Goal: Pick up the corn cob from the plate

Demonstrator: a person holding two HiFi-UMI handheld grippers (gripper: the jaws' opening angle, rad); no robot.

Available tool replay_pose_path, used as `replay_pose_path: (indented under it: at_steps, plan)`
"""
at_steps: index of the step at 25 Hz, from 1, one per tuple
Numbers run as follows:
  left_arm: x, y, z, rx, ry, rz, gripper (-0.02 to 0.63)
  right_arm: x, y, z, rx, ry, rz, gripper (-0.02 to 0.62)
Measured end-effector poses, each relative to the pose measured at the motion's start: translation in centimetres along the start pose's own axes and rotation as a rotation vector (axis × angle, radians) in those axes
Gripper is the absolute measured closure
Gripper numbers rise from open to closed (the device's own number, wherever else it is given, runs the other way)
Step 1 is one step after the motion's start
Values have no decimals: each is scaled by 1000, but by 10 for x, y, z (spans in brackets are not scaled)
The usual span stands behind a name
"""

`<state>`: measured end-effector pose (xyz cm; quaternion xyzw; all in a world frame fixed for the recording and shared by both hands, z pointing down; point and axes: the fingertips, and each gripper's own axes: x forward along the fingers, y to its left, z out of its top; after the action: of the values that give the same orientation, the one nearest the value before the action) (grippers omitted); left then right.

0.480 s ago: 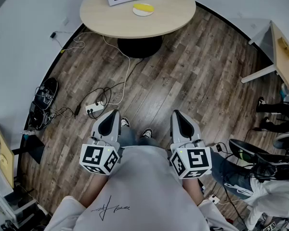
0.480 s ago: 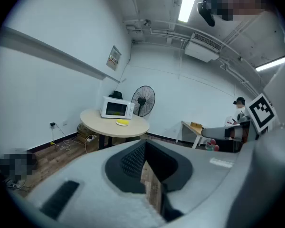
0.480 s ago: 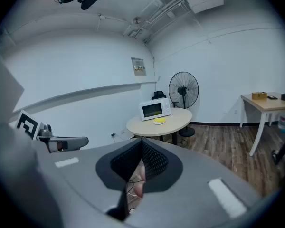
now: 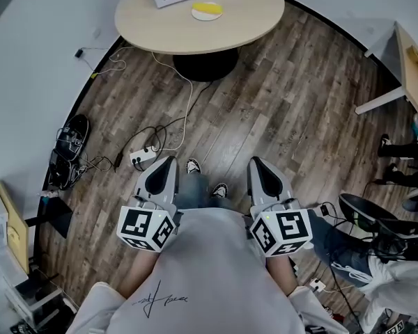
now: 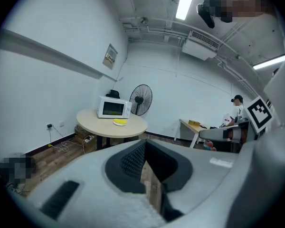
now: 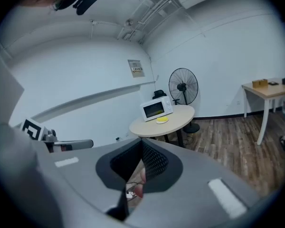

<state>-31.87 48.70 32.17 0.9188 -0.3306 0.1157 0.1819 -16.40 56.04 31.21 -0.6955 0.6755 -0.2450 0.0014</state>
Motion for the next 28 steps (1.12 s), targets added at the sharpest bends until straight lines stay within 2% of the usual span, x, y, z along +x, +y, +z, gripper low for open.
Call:
replay_pose_path:
  at_steps: [3,8,17,21,28]
  plan:
    - [9,0,0,-22,1,-17,616,6,-4,0,27,0,8,581]
    - [31,5,0,-59,5,-46,615,24,-8,2,-26,6,8,581]
    - [90,28,26,-58,17,-68,615,79,-30,28,-11,32,-8,581]
    - [122,44,46,-111,18,-95,615,113,-39,46,-1,33,-25,581]
    - [176,72,84,-63,26,-121,615,170,-54,77,21,25,-53,581]
